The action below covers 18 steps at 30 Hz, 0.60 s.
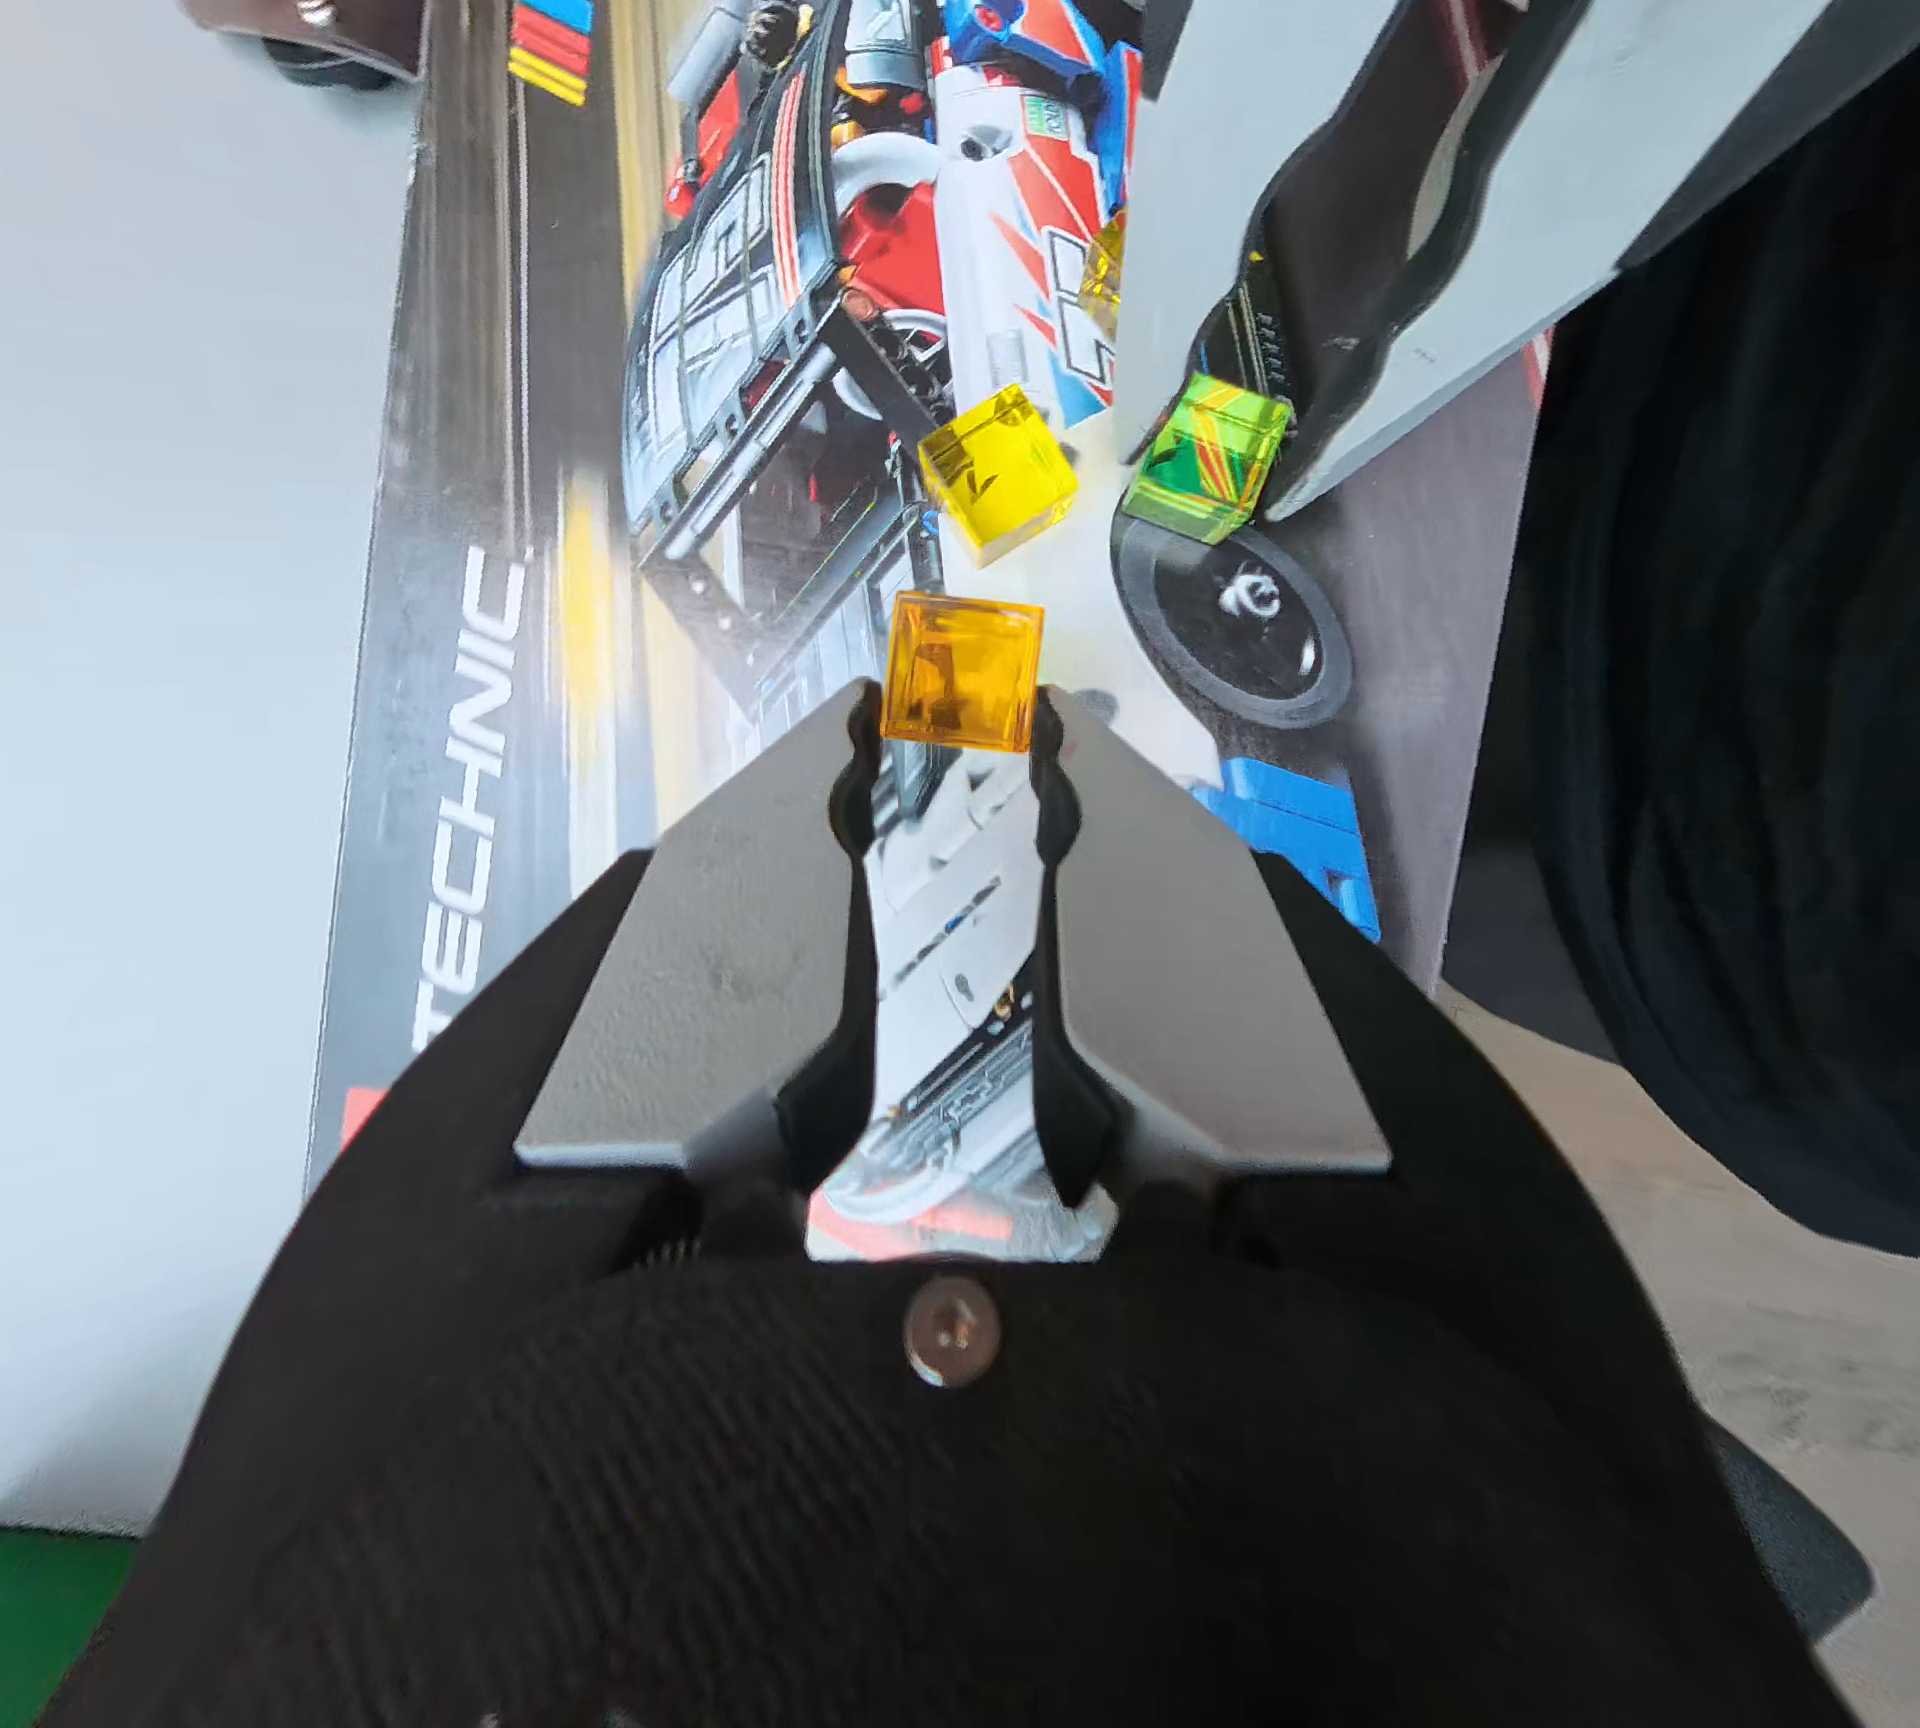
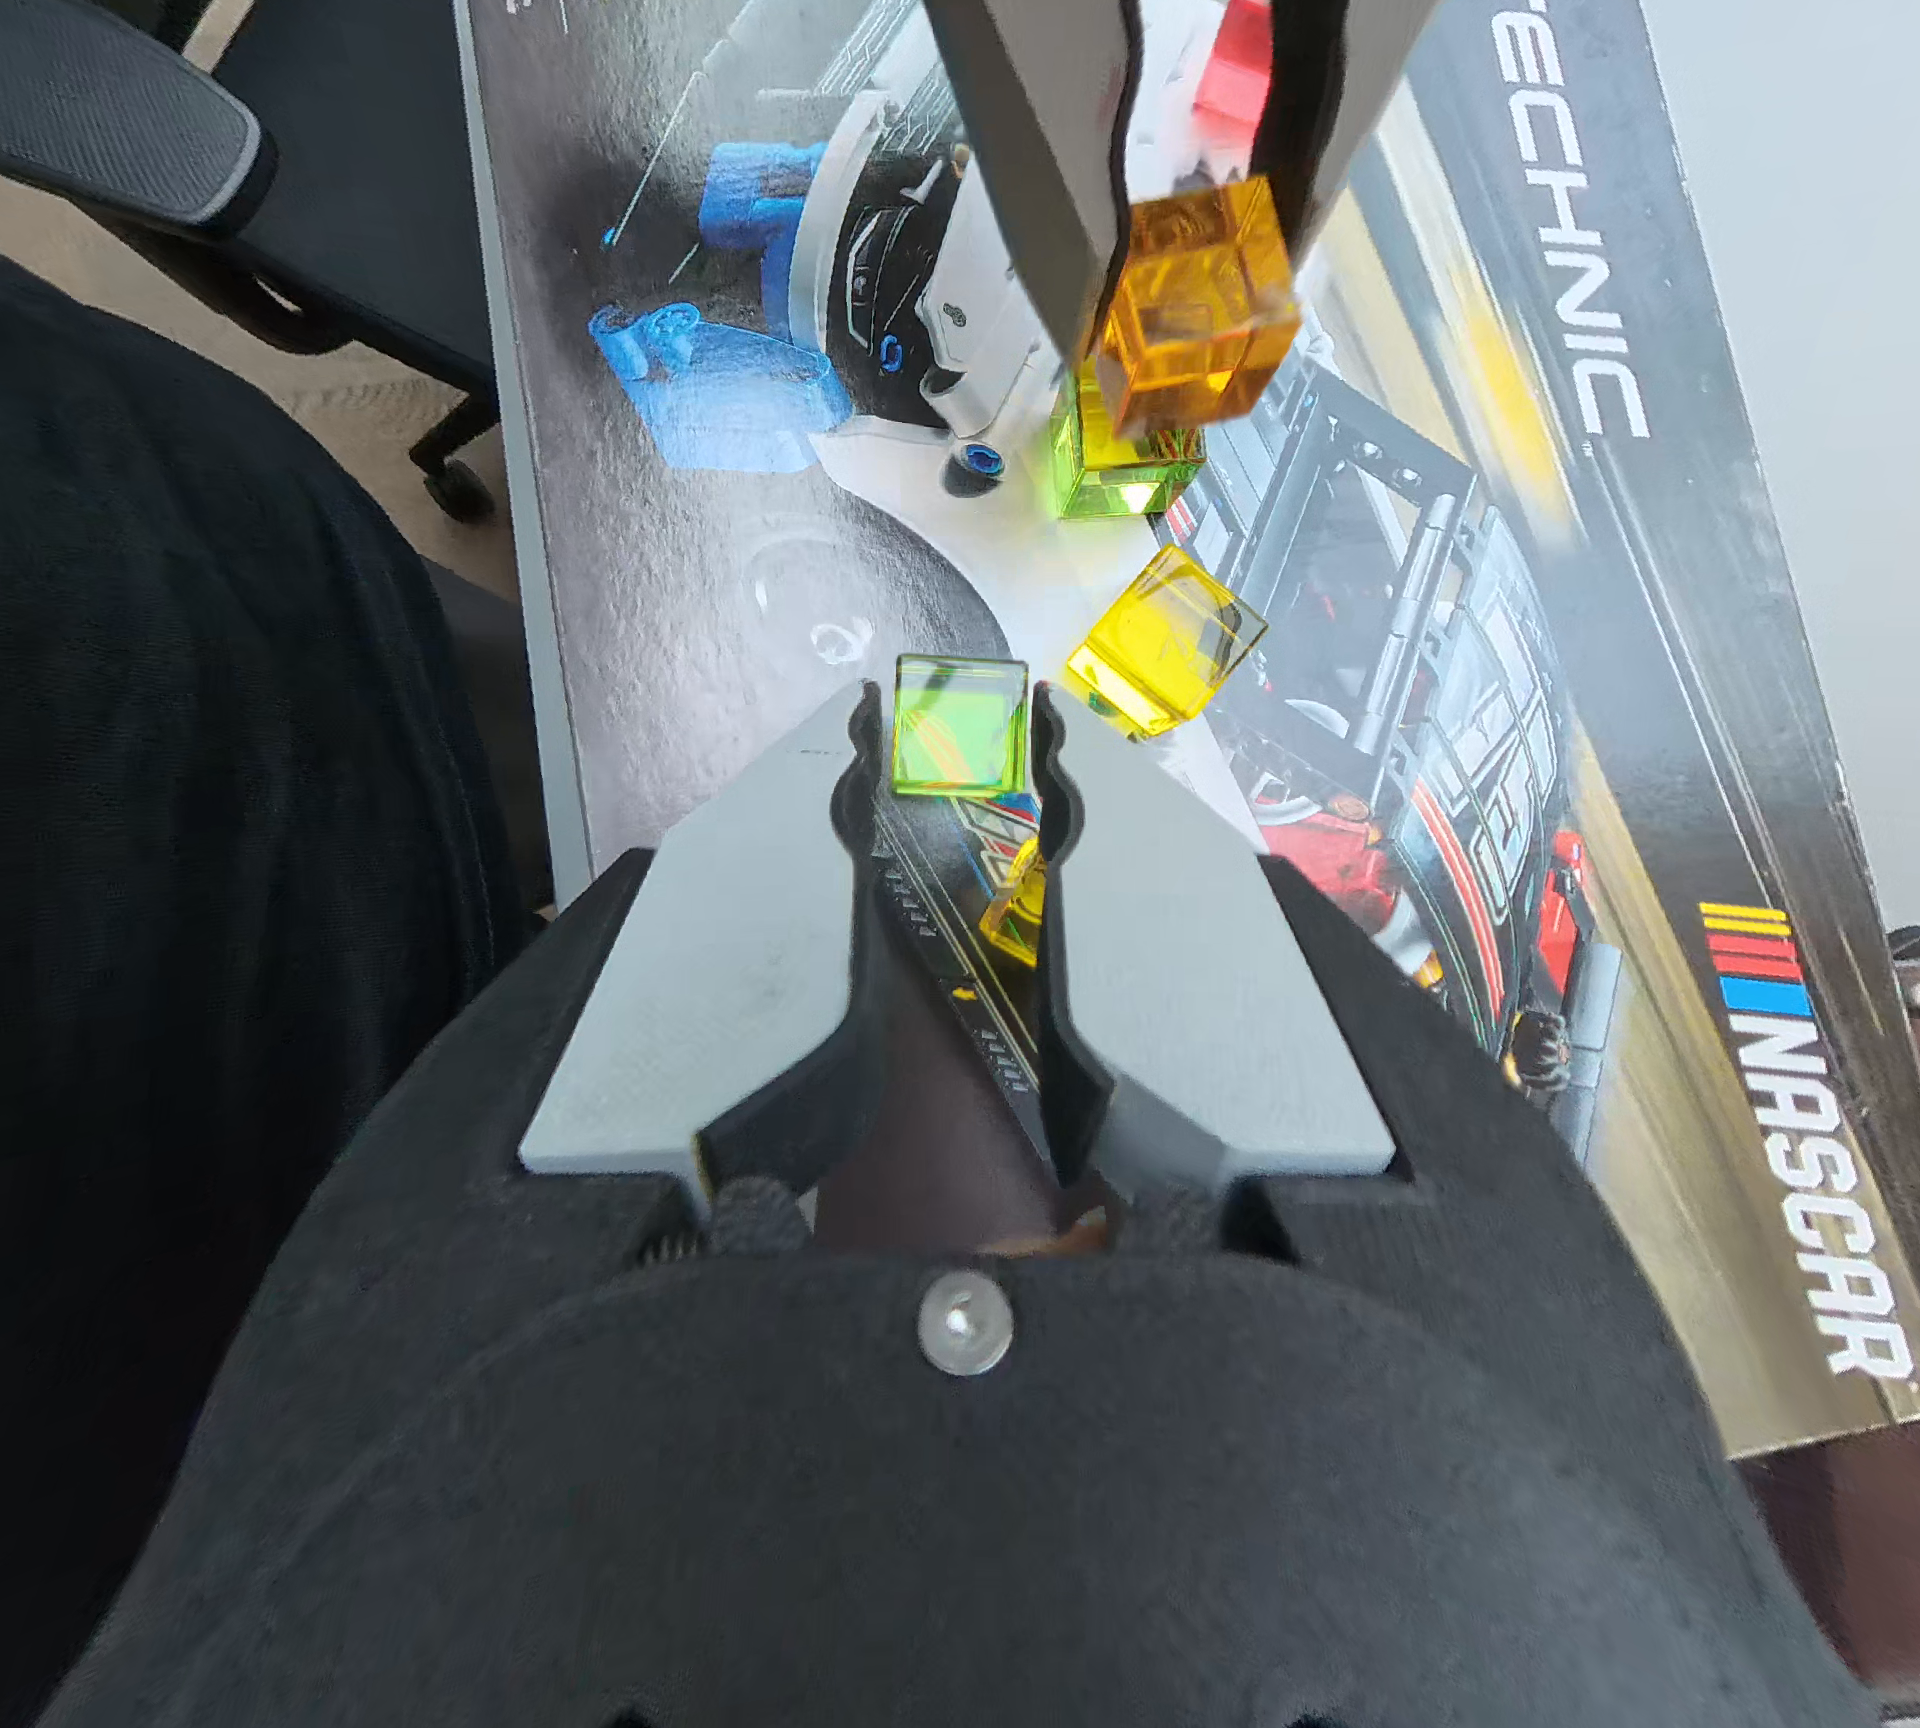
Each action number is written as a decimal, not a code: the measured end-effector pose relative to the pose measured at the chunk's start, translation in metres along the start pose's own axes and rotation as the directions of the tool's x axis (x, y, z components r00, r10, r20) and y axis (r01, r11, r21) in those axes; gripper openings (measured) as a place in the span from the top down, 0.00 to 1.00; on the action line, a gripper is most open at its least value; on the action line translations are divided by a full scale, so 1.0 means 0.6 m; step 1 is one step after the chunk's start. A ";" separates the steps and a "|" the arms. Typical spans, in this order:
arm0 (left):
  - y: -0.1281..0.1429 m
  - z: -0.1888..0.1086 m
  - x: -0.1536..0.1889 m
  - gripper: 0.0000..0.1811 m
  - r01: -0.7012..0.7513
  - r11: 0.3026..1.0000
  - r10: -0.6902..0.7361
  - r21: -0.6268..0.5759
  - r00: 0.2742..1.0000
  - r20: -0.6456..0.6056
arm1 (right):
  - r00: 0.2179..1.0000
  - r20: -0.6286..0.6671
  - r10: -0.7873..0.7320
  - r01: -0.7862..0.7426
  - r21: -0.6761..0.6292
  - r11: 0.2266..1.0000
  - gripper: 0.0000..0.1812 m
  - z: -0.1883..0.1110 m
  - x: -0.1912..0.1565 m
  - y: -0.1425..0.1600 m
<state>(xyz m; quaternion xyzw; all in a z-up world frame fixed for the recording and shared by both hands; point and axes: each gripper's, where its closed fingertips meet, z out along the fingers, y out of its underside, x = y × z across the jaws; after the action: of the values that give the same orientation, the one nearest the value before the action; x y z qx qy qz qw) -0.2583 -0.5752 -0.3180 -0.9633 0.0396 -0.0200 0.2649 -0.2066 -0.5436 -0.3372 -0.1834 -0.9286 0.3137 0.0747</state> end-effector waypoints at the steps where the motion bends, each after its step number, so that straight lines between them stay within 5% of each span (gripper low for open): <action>1: -0.002 0.006 0.001 0.86 -0.019 1.000 0.019 -0.012 1.000 -0.007 | 1.000 0.001 0.006 -0.006 0.009 1.000 0.86 -0.004 0.000 -0.001; 11: 0.007 0.018 -0.002 0.86 -0.089 0.993 0.085 -0.073 0.995 -0.060 | 1.000 -0.025 0.019 -0.018 0.056 0.998 0.85 -0.047 0.046 -0.009; 18: 0.015 0.003 0.003 0.83 -0.037 0.999 0.036 -0.031 0.998 -0.044 | 0.994 0.006 -0.107 0.107 -0.032 0.994 0.82 -0.027 0.078 -0.009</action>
<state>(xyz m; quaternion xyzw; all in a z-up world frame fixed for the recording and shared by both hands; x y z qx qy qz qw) -0.2567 -0.5822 -0.3239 -0.9658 0.0632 -0.0355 0.2489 -0.2470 -0.5201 -0.3199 -0.1340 -0.9422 0.2946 0.0865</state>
